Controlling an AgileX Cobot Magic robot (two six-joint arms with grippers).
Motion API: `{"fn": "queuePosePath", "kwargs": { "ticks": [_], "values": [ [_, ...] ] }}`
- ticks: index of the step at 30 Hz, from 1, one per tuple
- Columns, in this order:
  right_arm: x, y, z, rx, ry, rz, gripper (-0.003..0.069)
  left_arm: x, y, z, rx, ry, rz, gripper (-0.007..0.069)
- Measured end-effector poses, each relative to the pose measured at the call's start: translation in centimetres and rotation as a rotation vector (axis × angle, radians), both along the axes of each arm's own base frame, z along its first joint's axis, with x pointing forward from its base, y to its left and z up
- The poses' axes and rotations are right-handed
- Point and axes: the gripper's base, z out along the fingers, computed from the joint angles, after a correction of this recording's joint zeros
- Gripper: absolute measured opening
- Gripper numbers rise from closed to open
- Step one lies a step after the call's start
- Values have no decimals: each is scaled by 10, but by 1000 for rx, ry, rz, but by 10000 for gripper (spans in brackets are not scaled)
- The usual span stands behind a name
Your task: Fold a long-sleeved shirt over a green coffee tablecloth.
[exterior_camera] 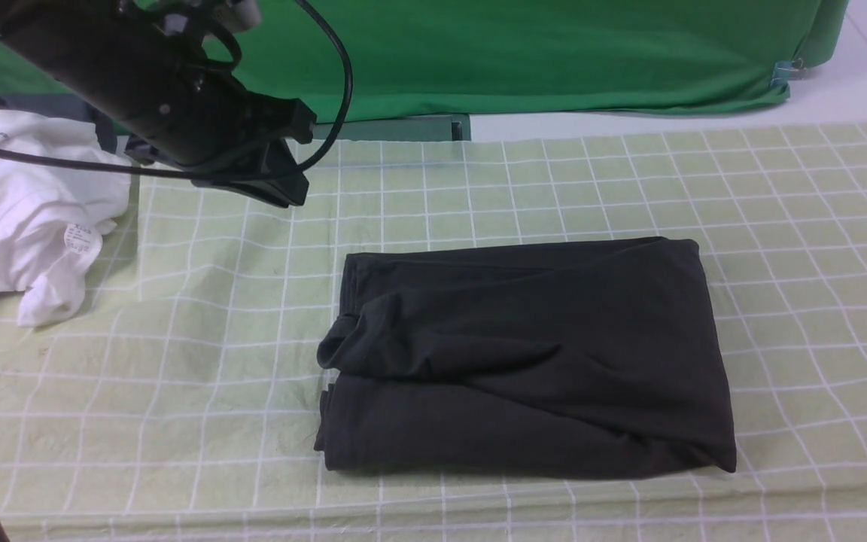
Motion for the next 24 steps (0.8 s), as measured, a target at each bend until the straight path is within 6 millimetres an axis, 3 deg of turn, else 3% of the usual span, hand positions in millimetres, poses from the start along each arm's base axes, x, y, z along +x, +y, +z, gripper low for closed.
{"fn": "queuePosePath", "kwargs": {
  "ticks": [5,13,15,24],
  "values": [
    [-2,-8,-26,-5,10,-108,105,4,1,1,2,-41,20,86],
    [-3,-18,-104,-45,149,-263,122,3,3,0,38,-33,9,90],
    [-5,-20,-112,-46,158,-288,122,3,4,-1,50,-35,7,93],
    [-6,-22,-111,-31,119,-340,148,3,5,-1,57,-35,5,108]
  ]
}}
